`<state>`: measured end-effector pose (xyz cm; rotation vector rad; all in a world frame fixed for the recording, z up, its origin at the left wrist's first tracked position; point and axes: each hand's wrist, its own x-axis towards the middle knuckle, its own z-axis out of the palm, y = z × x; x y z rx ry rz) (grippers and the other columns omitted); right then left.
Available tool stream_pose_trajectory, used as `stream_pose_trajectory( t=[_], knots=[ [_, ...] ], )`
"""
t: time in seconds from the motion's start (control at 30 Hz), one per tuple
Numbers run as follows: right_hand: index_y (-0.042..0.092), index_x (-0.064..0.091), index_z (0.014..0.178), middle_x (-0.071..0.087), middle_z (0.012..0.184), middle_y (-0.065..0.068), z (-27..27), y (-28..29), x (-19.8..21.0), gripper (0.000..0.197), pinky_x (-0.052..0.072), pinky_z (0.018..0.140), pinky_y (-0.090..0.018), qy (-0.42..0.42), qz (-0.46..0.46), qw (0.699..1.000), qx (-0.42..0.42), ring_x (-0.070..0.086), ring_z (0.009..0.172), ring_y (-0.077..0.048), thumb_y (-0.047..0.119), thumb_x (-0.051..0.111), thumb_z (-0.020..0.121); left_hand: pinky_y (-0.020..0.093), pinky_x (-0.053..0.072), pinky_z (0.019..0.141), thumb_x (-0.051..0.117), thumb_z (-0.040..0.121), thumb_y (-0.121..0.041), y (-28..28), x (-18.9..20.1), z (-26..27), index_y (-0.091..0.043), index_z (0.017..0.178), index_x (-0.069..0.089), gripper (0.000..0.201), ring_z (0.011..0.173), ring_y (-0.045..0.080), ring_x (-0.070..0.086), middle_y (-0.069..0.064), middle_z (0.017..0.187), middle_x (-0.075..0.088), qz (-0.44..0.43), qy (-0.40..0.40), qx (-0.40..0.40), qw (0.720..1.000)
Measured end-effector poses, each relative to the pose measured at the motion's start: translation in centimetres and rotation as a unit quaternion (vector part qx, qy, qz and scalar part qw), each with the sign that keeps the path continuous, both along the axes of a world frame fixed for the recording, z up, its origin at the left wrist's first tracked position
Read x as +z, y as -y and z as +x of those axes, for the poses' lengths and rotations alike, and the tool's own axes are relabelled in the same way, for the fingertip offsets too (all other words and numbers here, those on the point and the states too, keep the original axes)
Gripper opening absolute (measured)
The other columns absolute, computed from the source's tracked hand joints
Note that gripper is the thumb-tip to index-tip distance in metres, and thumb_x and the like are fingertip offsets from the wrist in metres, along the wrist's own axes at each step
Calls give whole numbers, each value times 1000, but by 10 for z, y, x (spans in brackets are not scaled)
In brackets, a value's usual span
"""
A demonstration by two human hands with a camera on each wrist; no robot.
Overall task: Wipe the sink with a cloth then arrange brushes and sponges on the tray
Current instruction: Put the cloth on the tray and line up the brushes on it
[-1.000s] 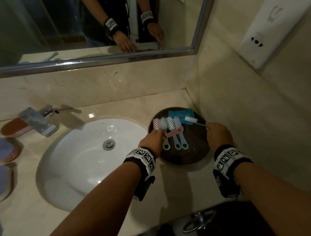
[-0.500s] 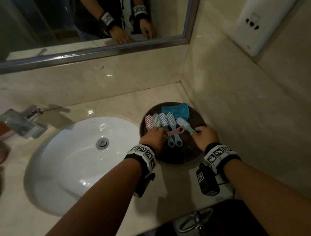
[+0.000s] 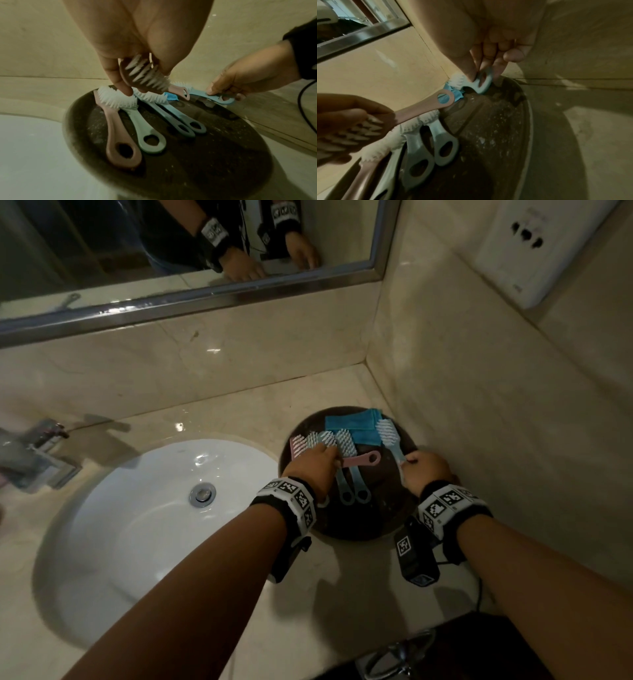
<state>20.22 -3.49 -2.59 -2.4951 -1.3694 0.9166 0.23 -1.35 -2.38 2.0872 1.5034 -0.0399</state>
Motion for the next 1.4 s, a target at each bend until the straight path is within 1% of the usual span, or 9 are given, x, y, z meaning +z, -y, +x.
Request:
stream_pose_trajectory(
  t=[0.23, 0.33, 0.47, 0.57, 0.67, 0.77, 0.87, 1.07, 1.4],
  knots=[
    [13, 57, 128, 54, 135, -12, 7, 3, -2, 37, 43, 104, -40, 34, 44, 997, 53, 53, 121, -33, 12, 49, 92, 35, 35, 103, 39, 99, -24, -23, 0, 17, -15, 125, 55, 31, 123, 26, 45, 9, 128, 48, 18, -16, -67, 997],
    [13, 58, 127, 58, 130, -11, 3, 7, 2, 39, 45, 102, -36, -2, 140, 980, 143, 55, 118, -30, 11, 56, 88, 32, 34, 103, 38, 100, -24, -28, 6, 23, -15, 126, 54, 32, 120, 26, 47, 10, 127, 48, 10, -13, -107, 994],
    [15, 67, 114, 68, 112, -6, -3, 3, 5, 33, 46, 93, -30, -9, 139, 958, 251, 58, 109, -25, 12, 63, 82, 32, 33, 103, 39, 100, -25, -34, 15, 27, -14, 124, 56, 31, 118, 26, 48, 12, 124, 49, -22, 6, -136, 990],
    [9, 72, 101, 70, 101, -9, -3, -2, 4, 20, 40, 79, -18, -24, 121, 965, 230, 63, 98, -23, 10, 64, 82, 36, 36, 104, 43, 98, -28, -35, 16, 29, -18, 126, 55, 32, 120, 25, 46, 9, 125, 49, -11, 3, -143, 990],
    [3, 72, 96, 71, 100, -14, -3, -5, 0, 17, 37, 74, -17, -43, 116, 975, 184, 64, 98, -27, 8, 61, 84, 41, 37, 106, 49, 94, -31, -33, 10, 23, -23, 136, 45, 43, 127, 27, 38, 6, 136, 41, 52, 4, -80, 995],
    [1, 70, 99, 68, 107, -18, -4, -11, -2, 20, 46, 84, -27, -44, 91, 988, 113, 62, 101, -33, 7, 56, 86, 45, 35, 107, 52, 91, -38, -30, 5, 13, -24, 141, 37, 54, 131, 28, 34, 5, 144, 33, 77, -1, -13, 997],
    [2, 66, 105, 64, 118, -17, -7, -19, -5, 23, 47, 93, -35, -39, 49, 996, 65, 59, 109, -35, 9, 51, 89, 48, 29, 111, 56, 88, -40, -22, 0, 5, -26, 142, 32, 61, 136, 28, 29, 4, 149, 28, 77, -51, -17, 996],
    [11, 62, 108, 62, 122, -14, -17, -25, -16, 25, 46, 94, -31, -43, 27, 998, 35, 59, 111, -31, 9, 57, 84, 45, 20, 116, 60, 86, -39, -3, -20, -3, -27, 146, 23, 72, 145, 26, 15, 3, 157, 13, 38, -97, -30, 994],
    [0, 67, 103, 66, 114, -18, -19, -19, -5, 26, 46, 95, -31, -3, 34, 996, 77, 60, 107, -33, 17, 56, 88, 49, 16, 118, 59, 88, -34, -3, -17, 1, -27, 146, 25, 68, 146, 23, 14, 1, 158, 13, 36, -78, -17, 996]
  ],
)
